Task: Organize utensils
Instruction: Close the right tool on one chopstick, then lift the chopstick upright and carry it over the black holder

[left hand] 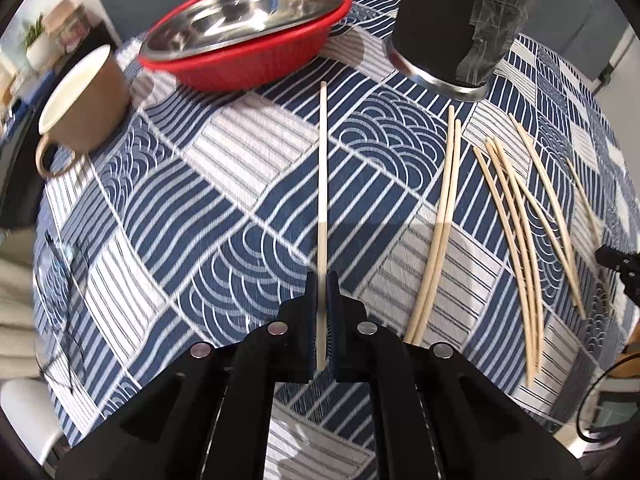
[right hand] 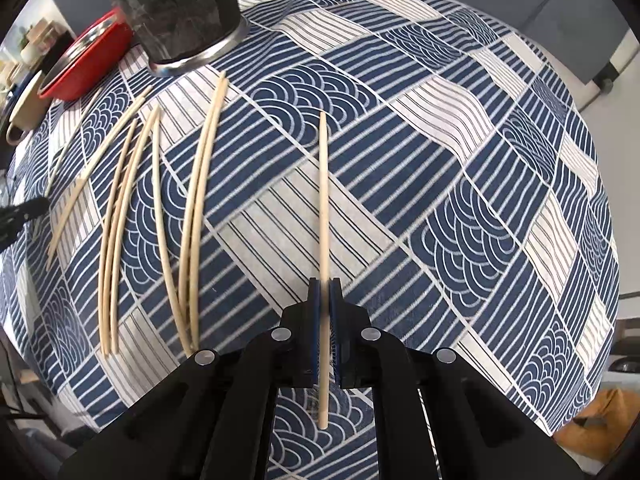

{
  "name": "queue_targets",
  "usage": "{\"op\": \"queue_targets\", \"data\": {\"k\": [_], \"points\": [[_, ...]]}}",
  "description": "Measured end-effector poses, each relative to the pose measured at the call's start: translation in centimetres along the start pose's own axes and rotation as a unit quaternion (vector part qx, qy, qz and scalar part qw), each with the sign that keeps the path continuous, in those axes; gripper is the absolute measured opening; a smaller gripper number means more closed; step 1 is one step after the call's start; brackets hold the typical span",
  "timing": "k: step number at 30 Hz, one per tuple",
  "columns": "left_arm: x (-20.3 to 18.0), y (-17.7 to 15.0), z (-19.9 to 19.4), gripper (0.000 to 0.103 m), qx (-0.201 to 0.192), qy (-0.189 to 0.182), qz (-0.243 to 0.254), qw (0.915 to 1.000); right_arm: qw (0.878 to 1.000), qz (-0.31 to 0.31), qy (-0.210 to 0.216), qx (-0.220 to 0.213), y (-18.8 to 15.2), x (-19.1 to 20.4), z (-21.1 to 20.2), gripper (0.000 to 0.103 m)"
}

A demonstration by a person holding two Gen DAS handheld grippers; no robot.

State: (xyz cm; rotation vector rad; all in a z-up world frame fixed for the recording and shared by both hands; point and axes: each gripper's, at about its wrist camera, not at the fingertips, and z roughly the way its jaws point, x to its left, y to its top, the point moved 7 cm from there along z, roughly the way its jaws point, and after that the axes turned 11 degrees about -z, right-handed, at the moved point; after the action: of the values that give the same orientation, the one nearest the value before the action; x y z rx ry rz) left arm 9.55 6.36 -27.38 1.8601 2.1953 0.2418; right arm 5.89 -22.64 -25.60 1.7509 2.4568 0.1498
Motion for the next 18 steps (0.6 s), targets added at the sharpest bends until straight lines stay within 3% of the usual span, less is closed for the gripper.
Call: {"op": "queue_targets", "data": {"k": [7, 14, 18], "points": [[3.0, -1.7, -2.0, 0.004, 0.059, -0.062, -0.059, 0.9945, 0.995, 0.077, 0.057, 0.008, -0.6, -2.4, -0.1, 0.004], [3.2, -3.3, -5.3, 0.004, 0.052, -0.089, -0.063, 0.9927, 0.993, 0.089, 0.072, -0.016, 0.1, -4.1, -1.4, 0.005], [2.9, -2.9, -8.4, 0.004, 0.026, -0.097, -0.049, 0.9938, 0.991, 0.090, 0.092, -0.042, 1.7, -3.2, -3.1, 0.005]]}}
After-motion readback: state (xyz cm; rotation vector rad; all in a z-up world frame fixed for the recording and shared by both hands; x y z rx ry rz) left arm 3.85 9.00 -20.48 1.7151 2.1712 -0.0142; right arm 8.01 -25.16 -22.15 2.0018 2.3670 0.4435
